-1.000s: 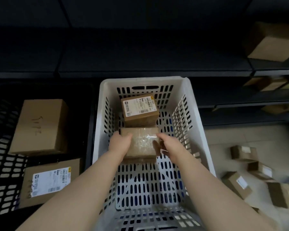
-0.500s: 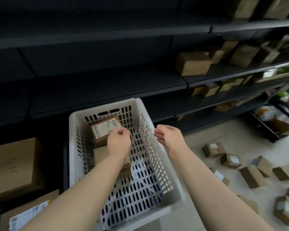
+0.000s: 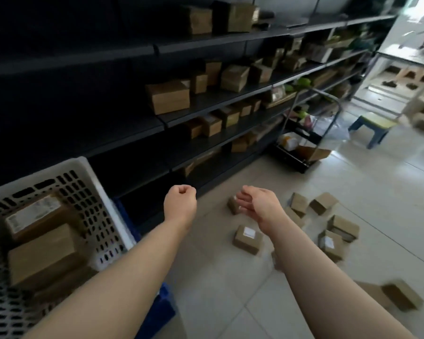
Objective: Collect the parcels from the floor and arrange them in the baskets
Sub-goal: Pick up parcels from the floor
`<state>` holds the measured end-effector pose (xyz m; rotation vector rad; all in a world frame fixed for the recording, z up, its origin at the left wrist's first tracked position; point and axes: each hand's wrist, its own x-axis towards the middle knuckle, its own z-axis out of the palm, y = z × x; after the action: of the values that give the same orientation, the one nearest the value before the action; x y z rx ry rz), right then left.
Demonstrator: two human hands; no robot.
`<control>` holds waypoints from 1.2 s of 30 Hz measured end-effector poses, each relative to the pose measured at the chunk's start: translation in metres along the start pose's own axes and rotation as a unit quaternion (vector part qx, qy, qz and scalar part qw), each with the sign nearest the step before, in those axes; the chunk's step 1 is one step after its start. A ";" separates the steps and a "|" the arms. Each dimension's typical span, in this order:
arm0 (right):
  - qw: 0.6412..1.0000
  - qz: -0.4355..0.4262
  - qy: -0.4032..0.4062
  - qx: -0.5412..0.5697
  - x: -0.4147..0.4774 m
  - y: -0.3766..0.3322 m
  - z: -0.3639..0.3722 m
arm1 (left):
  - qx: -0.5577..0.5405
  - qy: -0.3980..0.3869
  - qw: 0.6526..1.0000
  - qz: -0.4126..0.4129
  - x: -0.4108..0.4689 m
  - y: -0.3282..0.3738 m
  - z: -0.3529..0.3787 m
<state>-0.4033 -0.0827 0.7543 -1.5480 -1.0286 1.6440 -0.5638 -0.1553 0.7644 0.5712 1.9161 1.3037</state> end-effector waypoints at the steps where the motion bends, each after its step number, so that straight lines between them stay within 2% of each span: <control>1: 1.000 0.001 0.014 0.002 -0.001 0.000 -0.028 | 0.006 -0.014 1.000 -0.005 -0.009 0.000 0.023; 6: 0.997 0.013 0.079 0.009 -0.007 0.005 -0.156 | 0.039 -0.099 0.994 -0.030 -0.048 -0.005 0.133; 13: 0.991 0.044 0.122 0.040 0.010 0.019 -0.276 | 0.075 -0.184 0.979 -0.049 -0.078 -0.019 0.254; 19: 0.983 0.077 0.163 0.031 0.061 0.032 -0.335 | 0.099 -0.237 0.961 -0.100 -0.058 -0.034 0.329; 25: 0.975 0.116 0.189 0.012 0.151 0.029 -0.379 | 0.124 -0.231 0.953 -0.150 -0.004 -0.034 0.409; 31: 0.967 0.181 0.177 0.041 0.238 0.043 -0.414 | 0.148 -0.234 0.944 -0.179 0.051 -0.038 0.489; 36: 0.961 0.236 0.132 0.066 0.306 0.082 -0.445 | 0.162 -0.241 0.935 -0.205 0.090 -0.082 0.555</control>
<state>0.0151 0.1926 0.5357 -1.9582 -0.4164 1.7009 -0.1861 0.2060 0.5411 0.5511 1.7129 0.5228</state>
